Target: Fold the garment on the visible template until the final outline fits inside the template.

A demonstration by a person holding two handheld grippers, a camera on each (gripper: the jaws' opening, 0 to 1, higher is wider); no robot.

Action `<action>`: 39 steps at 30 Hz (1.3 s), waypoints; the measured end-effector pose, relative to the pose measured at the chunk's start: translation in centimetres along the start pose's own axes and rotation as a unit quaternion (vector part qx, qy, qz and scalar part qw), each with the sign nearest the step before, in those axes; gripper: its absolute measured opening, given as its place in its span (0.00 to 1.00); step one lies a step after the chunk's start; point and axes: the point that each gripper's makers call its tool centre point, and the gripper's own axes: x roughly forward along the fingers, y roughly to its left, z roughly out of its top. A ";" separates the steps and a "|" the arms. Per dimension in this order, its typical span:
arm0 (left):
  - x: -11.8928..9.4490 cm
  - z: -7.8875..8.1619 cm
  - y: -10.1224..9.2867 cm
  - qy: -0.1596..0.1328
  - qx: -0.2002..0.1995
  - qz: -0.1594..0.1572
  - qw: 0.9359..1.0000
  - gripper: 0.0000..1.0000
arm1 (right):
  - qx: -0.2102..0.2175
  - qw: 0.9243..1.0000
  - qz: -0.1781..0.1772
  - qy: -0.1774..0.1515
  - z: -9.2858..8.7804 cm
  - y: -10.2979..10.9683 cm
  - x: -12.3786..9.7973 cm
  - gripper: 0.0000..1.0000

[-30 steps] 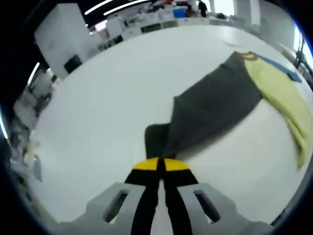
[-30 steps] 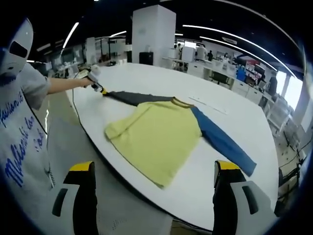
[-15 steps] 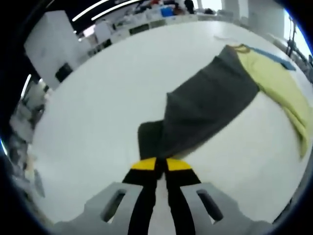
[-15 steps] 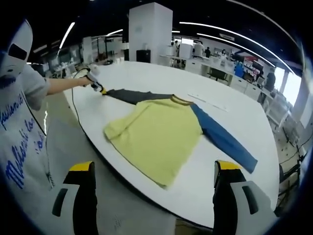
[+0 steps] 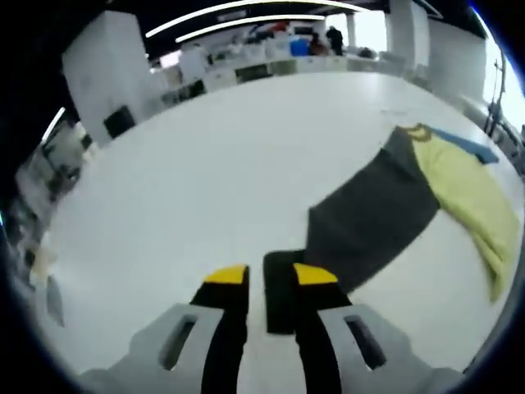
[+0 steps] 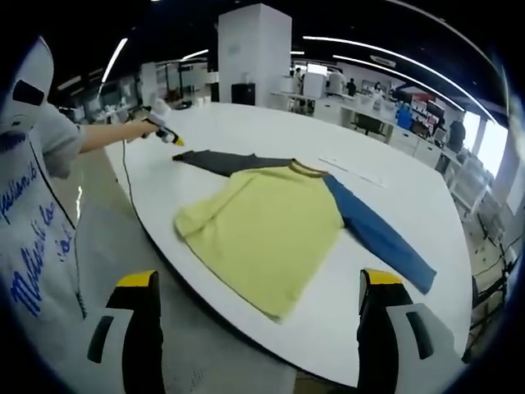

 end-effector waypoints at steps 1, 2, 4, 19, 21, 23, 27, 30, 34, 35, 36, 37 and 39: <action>0.4 0.0 -0.1 0.003 0.005 -0.001 1.000 0.18 | 0.002 1.000 -0.002 0.001 -0.1 -0.1 -0.1 1.00; 0.7 -0.1 -0.2 0.010 0.008 -0.007 1.000 0.18 | 0.005 1.000 -0.006 0.004 -0.2 -0.2 -0.1 1.00; 1.6 -0.2 -0.3 0.017 0.005 -0.010 1.000 0.19 | 0.007 1.000 -0.008 0.007 -0.4 -0.3 -0.1 1.00; 4.4 -1.6 -0.7 0.057 -0.008 -0.034 0.998 0.10 | 0.015 1.000 -0.024 0.014 -0.2 -0.8 0.1 1.00; 4.4 -1.8 -0.8 0.059 -0.009 -0.034 0.998 0.10 | 0.012 1.000 -0.023 0.016 -0.1 -0.8 0.2 1.00; 4.7 -2.0 -0.8 0.063 -0.011 -0.039 0.997 0.09 | 0.011 1.000 -0.022 0.016 0.0 -0.8 0.2 1.00; 4.8 -1.8 -0.7 0.062 -0.015 -0.039 0.997 0.06 | 0.009 1.000 -0.023 0.018 0.0 -0.9 0.3 0.99; 4.8 -1.8 -0.9 0.060 -0.019 -0.043 0.997 0.03 | 0.009 1.000 -0.021 0.020 0.0 -0.8 0.4 0.99; 4.8 -1.7 -1.0 0.060 -0.015 -0.044 0.997 0.00 | 0.007 1.000 -0.018 0.019 0.2 -0.6 0.5 0.99; 4.8 -1.7 -1.0 0.061 -0.018 -0.043 0.997 0.00 | 0.008 1.000 -0.017 0.019 0.2 -0.6 0.6 0.99; 4.8 -1.7 -1.0 0.061 -0.019 -0.042 0.997 0.00 | 0.007 1.000 -0.017 0.018 0.3 -0.6 0.6 0.99; 4.8 -1.7 -0.8 0.060 -0.020 -0.037 0.997 0.00 | 0.007 1.000 -0.017 0.018 0.3 -0.6 0.6 0.99; 4.8 -1.7 0.1 0.056 -0.011 -0.016 0.998 0.00 | 0.006 1.000 -0.018 0.017 0.4 -0.7 0.6 0.99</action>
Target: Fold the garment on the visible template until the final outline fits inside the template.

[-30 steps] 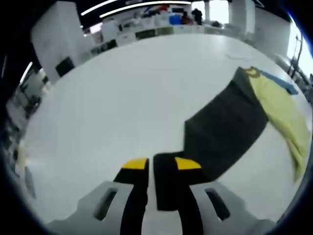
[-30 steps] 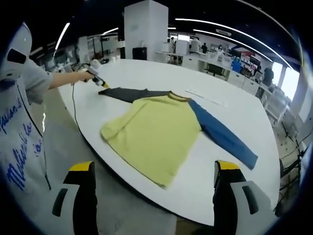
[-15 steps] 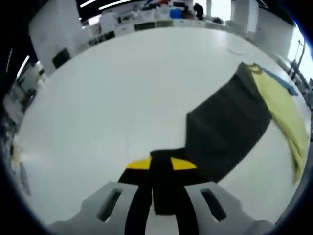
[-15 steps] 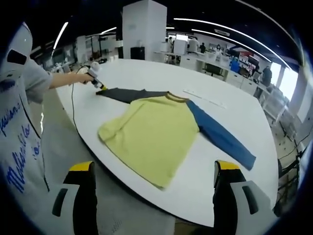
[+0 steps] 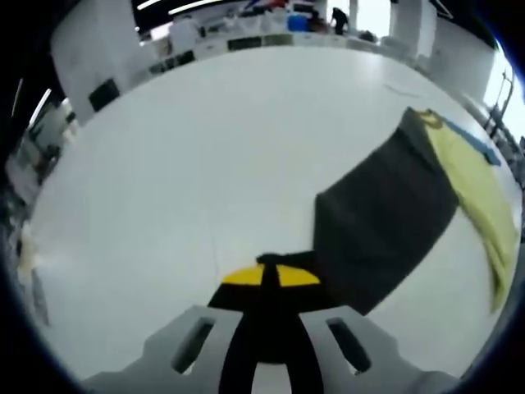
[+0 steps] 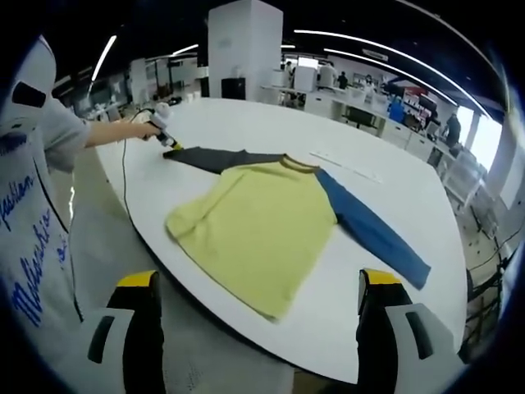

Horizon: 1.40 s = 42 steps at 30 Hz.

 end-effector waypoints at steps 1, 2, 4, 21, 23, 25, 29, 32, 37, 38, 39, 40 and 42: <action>-0.1 0.1 0.1 -0.005 -0.006 0.001 1.000 0.00 | 0.000 1.000 -0.001 -0.001 0.1 0.0 -0.1 0.99; -0.2 0.2 0.3 -0.009 -0.011 0.002 1.000 0.00 | 0.000 1.000 -0.001 -0.001 0.1 0.0 -0.1 0.99; -0.7 0.5 1.3 -0.020 -0.015 0.022 0.999 0.00 | 0.003 1.000 -0.003 -0.001 0.0 -0.1 -0.1 1.00; -2.2 -1.0 5.9 -0.029 -0.054 0.072 0.996 0.00 | -0.005 1.000 0.001 0.003 0.6 0.3 0.4 1.00; -1.9 -1.1 6.0 -0.026 -0.057 0.071 0.995 0.00 | -0.006 1.000 0.001 0.004 0.7 0.3 0.5 1.00; -1.6 -1.4 5.9 -0.020 -0.061 0.069 0.996 0.00 | -0.004 1.000 0.000 0.004 0.7 0.3 0.5 1.00; -1.2 -2.3 5.8 -0.007 -0.067 0.066 0.996 0.00 | -0.002 1.000 -0.002 0.005 0.6 0.3 0.5 1.00; -1.3 -2.3 5.6 -0.008 -0.069 0.066 0.995 0.00 | 0.001 1.000 -0.004 0.006 0.5 0.3 0.4 1.00; -1.0 -2.2 5.8 -0.003 -0.066 0.066 0.996 0.00 | 0.003 1.000 -0.004 0.005 0.4 0.2 0.4 1.00; -1.0 -2.2 5.9 -0.003 -0.067 0.066 0.996 0.00 | 0.004 1.000 -0.003 0.005 0.4 0.2 0.4 1.00; -1.0 -2.2 5.9 -0.003 -0.068 0.066 0.995 0.00 | 0.004 1.000 -0.003 0.005 0.4 0.2 0.4 1.00; -1.0 -2.2 5.9 -0.003 -0.069 0.066 0.995 0.00 | 0.004 1.000 -0.003 0.004 0.4 0.2 0.4 1.00; -1.0 -2.2 6.0 -0.003 -0.066 0.064 0.996 0.00 | 0.006 1.000 -0.004 0.003 0.4 0.2 0.4 1.00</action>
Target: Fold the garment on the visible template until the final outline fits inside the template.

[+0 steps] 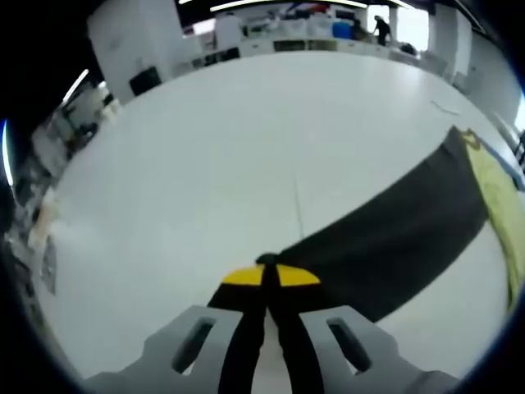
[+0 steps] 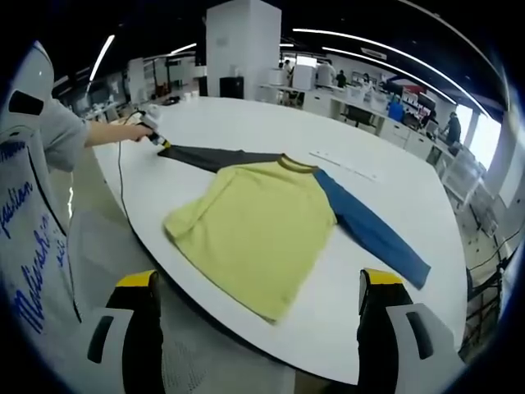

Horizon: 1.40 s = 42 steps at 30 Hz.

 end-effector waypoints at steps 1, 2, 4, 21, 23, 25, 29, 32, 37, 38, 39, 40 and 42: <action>-0.1 0.0 -0.1 -0.002 0.002 0.001 1.000 0.00 | 0.000 1.000 0.000 0.000 0.0 0.0 0.0 1.00; -0.1 -0.1 -0.1 -0.004 0.005 0.001 1.000 0.01 | 0.000 1.000 0.000 0.000 0.0 0.0 0.0 1.00; -0.3 -0.1 0.0 -0.006 0.007 0.003 1.000 0.04 | 0.000 1.000 0.002 0.000 0.0 0.0 0.2 1.00; -2.5 -2.3 1.1 0.007 0.009 0.019 1.000 0.38 | -0.004 1.000 0.006 -0.025 0.6 -0.2 -0.1 1.00; -2.8 -2.8 0.4 0.008 0.010 0.010 1.000 0.42 | -0.001 1.000 0.004 -0.027 0.5 -0.3 -0.1 1.00; -3.2 -3.0 -0.2 0.002 0.007 0.007 1.000 0.44 | 0.000 1.000 0.002 -0.028 0.4 -0.4 -0.1 1.00; -3.8 -3.5 -1.5 0.005 0.002 -0.010 1.000 0.49 | 0.002 0.999 0.000 -0.036 0.4 -0.6 -0.2 1.00; -4.3 -3.6 -2.6 0.002 0.007 -0.024 1.000 0.54 | 0.007 0.999 -0.004 -0.045 0.3 -0.8 -0.3 1.00; -5.5 -3.2 -4.5 -0.017 0.020 -0.050 0.998 0.60 | 0.010 0.999 -0.004 -0.049 -0.2 -1.0 -0.6 1.00; -5.8 -2.9 -5.4 -0.028 0.031 -0.069 0.997 0.63 | 0.012 0.999 -0.006 -0.051 -0.3 -1.1 -0.7 1.00; -6.1 -2.7 -6.1 -0.037 0.032 -0.078 0.996 0.66 | 0.012 0.999 -0.007 -0.052 -0.3 -1.2 -0.8 1.00; -6.5 -3.0 -6.3 -0.027 0.031 -0.074 0.996 0.68 | 0.014 0.998 -0.008 -0.054 -0.4 -1.4 -0.9 1.00; -7.0 -2.9 -6.8 -0.029 0.040 -0.078 0.996 0.70 | 0.014 0.998 -0.010 -0.057 -0.5 -1.5 -1.0 1.00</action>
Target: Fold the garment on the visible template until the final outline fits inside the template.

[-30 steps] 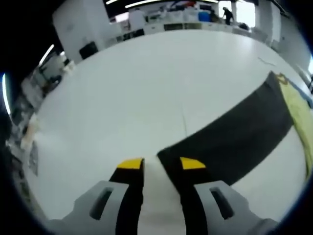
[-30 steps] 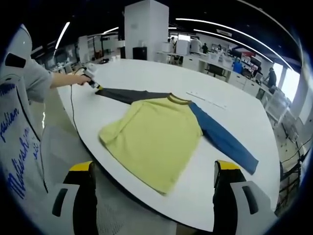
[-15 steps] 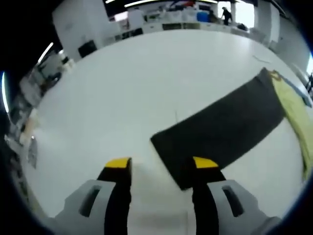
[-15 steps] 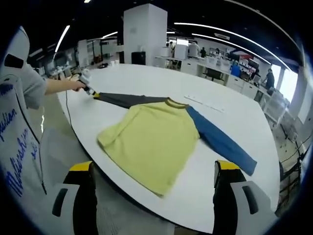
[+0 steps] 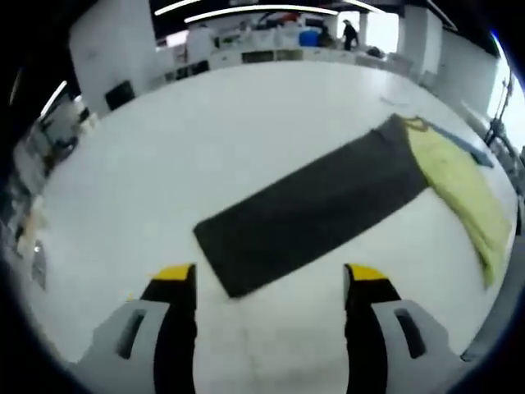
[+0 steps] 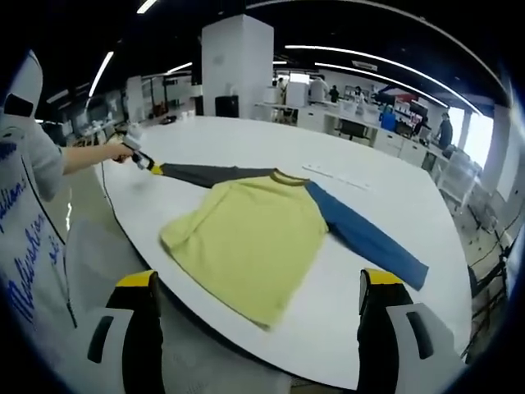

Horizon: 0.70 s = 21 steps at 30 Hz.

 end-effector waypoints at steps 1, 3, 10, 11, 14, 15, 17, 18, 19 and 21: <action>-0.1 0.1 -0.4 -0.002 0.004 -0.006 1.000 0.71 | -0.001 1.000 -0.001 0.000 0.0 -0.1 0.0 1.00; -0.6 0.5 -1.3 -0.009 0.007 -0.014 1.000 0.75 | -0.002 1.000 -0.003 -0.002 -0.1 -0.2 -0.1 1.00; -2.4 2.0 -4.9 -0.037 0.049 -0.049 0.997 0.82 | -0.012 1.000 -0.003 -0.005 -0.1 -0.7 -0.3 1.00; -2.8 2.6 -5.9 -0.053 0.060 -0.061 0.995 0.84 | -0.014 1.000 -0.004 -0.005 -0.1 -0.9 -0.3 1.00; -3.9 2.8 -7.2 -0.052 0.062 -0.061 0.995 0.84 | -0.015 1.000 -0.005 -0.007 -0.1 -1.1 -0.4 1.00; -4.0 2.8 -7.5 -0.049 0.063 -0.061 0.995 0.84 | -0.014 1.000 -0.004 -0.007 -0.1 -1.1 -0.3 1.00; -4.6 3.2 -8.4 -0.061 0.076 -0.070 0.993 0.86 | -0.013 1.000 -0.005 -0.006 -0.3 -1.2 -0.3 1.00; -5.0 3.4 -9.1 -0.066 0.082 -0.076 0.992 0.86 | -0.013 1.000 -0.006 -0.006 -0.3 -1.3 -0.3 1.00; -5.3 3.6 -9.5 -0.070 0.086 -0.081 0.991 0.87 | -0.013 1.000 -0.007 -0.005 -0.3 -1.3 -0.3 1.00; -6.0 4.0 -10.4 -0.075 0.096 -0.087 0.989 0.89 | -0.014 1.000 -0.008 -0.007 -0.3 -1.5 -0.3 1.00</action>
